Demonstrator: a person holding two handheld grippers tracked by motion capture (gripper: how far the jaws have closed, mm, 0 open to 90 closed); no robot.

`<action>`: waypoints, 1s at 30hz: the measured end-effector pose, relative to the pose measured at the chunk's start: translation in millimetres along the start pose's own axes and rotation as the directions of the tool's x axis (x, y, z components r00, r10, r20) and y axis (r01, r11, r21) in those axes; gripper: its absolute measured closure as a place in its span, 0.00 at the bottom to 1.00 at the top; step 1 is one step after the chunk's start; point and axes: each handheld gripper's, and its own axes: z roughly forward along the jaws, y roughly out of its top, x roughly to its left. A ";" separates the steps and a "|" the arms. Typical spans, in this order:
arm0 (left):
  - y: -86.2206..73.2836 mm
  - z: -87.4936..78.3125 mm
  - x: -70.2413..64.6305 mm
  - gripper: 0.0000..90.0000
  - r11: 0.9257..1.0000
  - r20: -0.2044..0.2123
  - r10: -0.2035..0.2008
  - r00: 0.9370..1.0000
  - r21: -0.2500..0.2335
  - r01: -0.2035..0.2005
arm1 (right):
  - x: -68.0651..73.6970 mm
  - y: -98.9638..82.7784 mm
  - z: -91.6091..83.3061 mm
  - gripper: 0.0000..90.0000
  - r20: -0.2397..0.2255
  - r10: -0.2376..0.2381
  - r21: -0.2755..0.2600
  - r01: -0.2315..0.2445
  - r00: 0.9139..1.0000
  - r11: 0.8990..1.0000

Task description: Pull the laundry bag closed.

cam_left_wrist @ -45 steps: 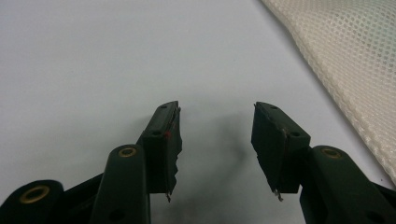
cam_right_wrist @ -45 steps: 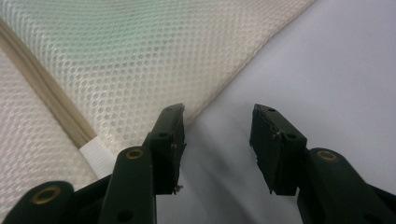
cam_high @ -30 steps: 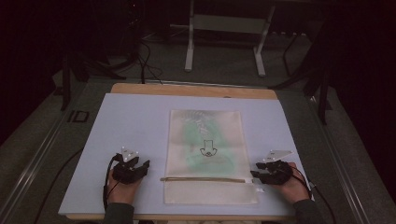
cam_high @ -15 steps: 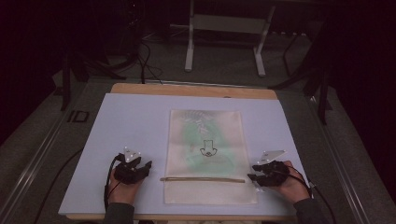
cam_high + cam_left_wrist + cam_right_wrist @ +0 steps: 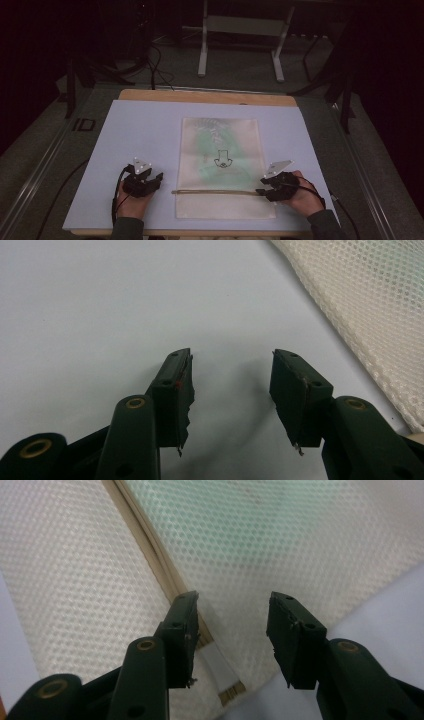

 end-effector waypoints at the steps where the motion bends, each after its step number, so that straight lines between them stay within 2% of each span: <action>1: 0.0 0.0 0.0 0.56 1.000 0.000 0.001 1.000 0.000 -0.001 | 0.7 1.6 0.6 0.62 -0.003 -0.004 -0.001 0.004 1.000 1.000; 10: 0.3 0.5 -0.6 0.55 1.000 0.001 0.003 1.000 0.000 -0.003 | 7.4 18.1 5.6 0.60 -0.020 -0.048 0.014 0.049 0.999 0.999; 17: 0.3 0.5 -0.6 0.55 1.000 0.003 0.004 1.000 0.000 -0.004 | 14.0 30.6 10.7 0.62 -0.038 -0.084 0.013 0.085 0.996 0.996; 30: 0.5 0.6 -0.8 0.55 1.000 0.006 0.008 1.000 0.002 -0.008 | 30.6 63.5 23.6 0.70 -0.080 -0.156 -0.004 0.156 0.985 0.988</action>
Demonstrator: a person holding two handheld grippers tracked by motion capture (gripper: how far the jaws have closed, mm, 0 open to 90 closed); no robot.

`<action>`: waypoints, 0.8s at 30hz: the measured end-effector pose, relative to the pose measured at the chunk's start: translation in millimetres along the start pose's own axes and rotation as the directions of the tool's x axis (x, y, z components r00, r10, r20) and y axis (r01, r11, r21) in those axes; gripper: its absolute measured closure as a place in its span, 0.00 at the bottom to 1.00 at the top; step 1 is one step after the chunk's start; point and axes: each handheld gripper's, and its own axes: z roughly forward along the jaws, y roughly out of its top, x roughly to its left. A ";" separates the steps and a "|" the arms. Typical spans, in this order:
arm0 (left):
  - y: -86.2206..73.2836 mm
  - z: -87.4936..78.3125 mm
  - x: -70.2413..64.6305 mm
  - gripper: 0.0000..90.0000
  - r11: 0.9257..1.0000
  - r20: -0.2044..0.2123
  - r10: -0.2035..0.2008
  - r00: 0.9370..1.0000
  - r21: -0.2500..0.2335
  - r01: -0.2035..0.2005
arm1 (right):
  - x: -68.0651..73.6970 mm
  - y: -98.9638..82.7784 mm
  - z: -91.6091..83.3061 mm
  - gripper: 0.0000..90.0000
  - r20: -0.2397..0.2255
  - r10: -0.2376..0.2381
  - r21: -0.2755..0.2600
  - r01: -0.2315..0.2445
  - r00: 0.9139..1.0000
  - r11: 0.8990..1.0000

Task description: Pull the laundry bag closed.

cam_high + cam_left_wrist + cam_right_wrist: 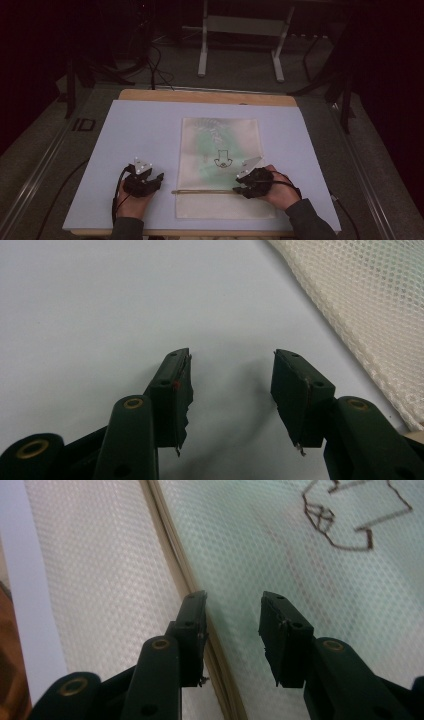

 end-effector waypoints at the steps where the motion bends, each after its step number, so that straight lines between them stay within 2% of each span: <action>1: 0.0 0.1 0.0 0.55 1.000 0.000 0.000 1.000 -0.001 0.000 | 0.8 2.0 1.2 0.71 -0.002 -0.003 -0.001 0.003 1.000 1.000; 14: -0.3 0.2 0.4 0.55 1.000 0.002 0.004 1.000 -0.003 -0.004 | 11.5 30.6 16.4 0.78 -0.046 -0.067 0.000 0.068 0.997 0.998; 24: -0.1 0.1 -0.5 0.56 1.000 0.010 0.011 1.000 -0.005 -0.011 | 19.5 53.4 31.5 0.78 -0.074 -0.104 -0.006 0.104 0.992 0.995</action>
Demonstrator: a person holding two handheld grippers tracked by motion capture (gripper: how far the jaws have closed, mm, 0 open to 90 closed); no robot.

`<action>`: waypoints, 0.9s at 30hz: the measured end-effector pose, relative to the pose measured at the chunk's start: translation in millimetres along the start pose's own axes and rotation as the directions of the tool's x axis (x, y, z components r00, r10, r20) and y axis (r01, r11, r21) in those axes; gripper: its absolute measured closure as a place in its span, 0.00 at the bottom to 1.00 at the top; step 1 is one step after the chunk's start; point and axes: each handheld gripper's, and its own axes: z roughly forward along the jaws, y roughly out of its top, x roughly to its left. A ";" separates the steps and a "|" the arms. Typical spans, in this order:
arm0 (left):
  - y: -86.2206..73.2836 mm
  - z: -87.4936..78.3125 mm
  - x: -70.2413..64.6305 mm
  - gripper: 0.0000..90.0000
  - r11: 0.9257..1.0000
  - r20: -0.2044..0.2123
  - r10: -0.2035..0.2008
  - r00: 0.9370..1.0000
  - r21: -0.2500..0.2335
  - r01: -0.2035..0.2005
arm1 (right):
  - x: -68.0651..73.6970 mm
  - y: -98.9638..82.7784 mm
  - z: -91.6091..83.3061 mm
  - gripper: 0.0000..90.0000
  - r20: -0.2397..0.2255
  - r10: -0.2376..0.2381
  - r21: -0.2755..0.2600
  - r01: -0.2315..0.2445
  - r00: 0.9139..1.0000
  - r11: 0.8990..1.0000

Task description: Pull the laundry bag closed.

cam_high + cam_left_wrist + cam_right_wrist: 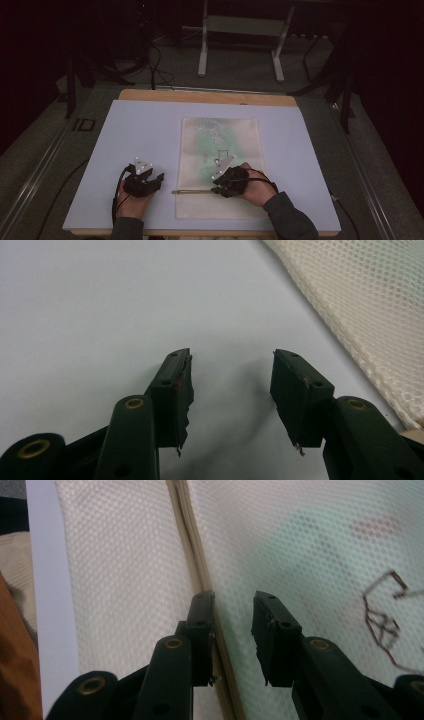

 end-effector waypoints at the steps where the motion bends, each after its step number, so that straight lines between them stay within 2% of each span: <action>1: 0.1 -0.1 -0.4 0.56 1.000 0.003 0.004 1.000 -0.001 -0.004 | 0.0 0.0 0.0 0.78 0.000 0.000 0.000 0.000 1.000 1.000; 9: 1.0 -1.2 -4.1 0.56 0.999 0.018 0.040 0.999 -0.018 -0.039 | 4.6 15.1 10.4 0.79 -0.020 -0.024 -0.005 0.024 0.999 1.000; 27: 1.5 -4.3 -4.6 0.56 0.998 0.036 0.047 0.998 -0.049 -0.045 | 17.4 51.3 37.7 0.81 -0.077 -0.083 -0.022 0.081 0.994 0.996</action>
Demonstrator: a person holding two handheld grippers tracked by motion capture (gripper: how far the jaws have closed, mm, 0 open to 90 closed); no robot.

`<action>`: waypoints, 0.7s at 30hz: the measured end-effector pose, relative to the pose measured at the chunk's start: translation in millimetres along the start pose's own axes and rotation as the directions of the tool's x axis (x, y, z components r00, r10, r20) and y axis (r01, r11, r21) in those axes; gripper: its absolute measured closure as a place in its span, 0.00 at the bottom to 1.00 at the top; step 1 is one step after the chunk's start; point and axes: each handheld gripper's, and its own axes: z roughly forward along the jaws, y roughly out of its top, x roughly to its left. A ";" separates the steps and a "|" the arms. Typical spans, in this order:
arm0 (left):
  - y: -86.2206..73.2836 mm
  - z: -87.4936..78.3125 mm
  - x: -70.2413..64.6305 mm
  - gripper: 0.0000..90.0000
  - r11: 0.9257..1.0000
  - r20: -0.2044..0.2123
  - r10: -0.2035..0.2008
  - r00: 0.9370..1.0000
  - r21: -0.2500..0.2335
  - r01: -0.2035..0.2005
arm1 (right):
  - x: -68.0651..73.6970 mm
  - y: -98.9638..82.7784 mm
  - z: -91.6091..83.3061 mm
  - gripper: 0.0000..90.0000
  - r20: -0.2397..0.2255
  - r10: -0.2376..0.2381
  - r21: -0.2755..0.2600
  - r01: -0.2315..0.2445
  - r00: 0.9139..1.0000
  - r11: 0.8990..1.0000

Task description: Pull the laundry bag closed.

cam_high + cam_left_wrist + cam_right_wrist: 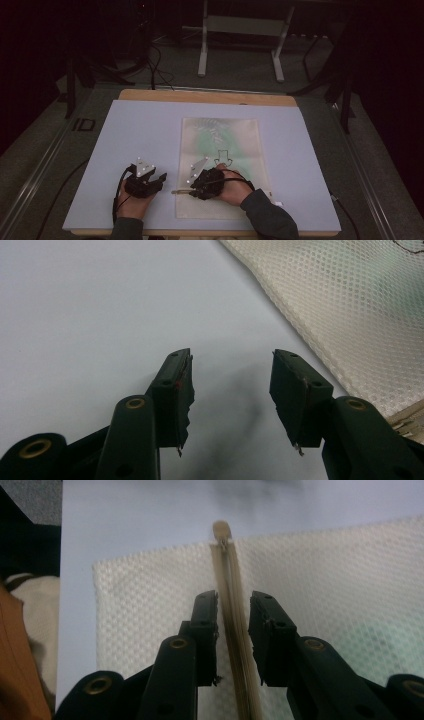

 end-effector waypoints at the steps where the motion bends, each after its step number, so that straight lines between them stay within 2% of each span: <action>1: 0.0 -0.1 0.1 0.56 1.000 0.000 -0.001 1.000 -0.001 0.001 | 0.0 1.9 1.3 0.81 -0.002 -0.003 -0.001 0.003 1.000 1.000; 17: 0.1 -2.5 3.1 0.56 1.000 -0.008 -0.010 1.000 -0.009 0.009 | 3.0 31.2 22.8 0.80 -0.033 -0.003 -0.014 0.002 0.999 1.000; 21: 0.0 -3.2 4.1 0.56 1.000 -0.011 -0.016 1.000 -0.012 0.016 | 2.1 36.6 31.1 0.80 -0.034 -0.005 -0.001 0.005 0.999 1.000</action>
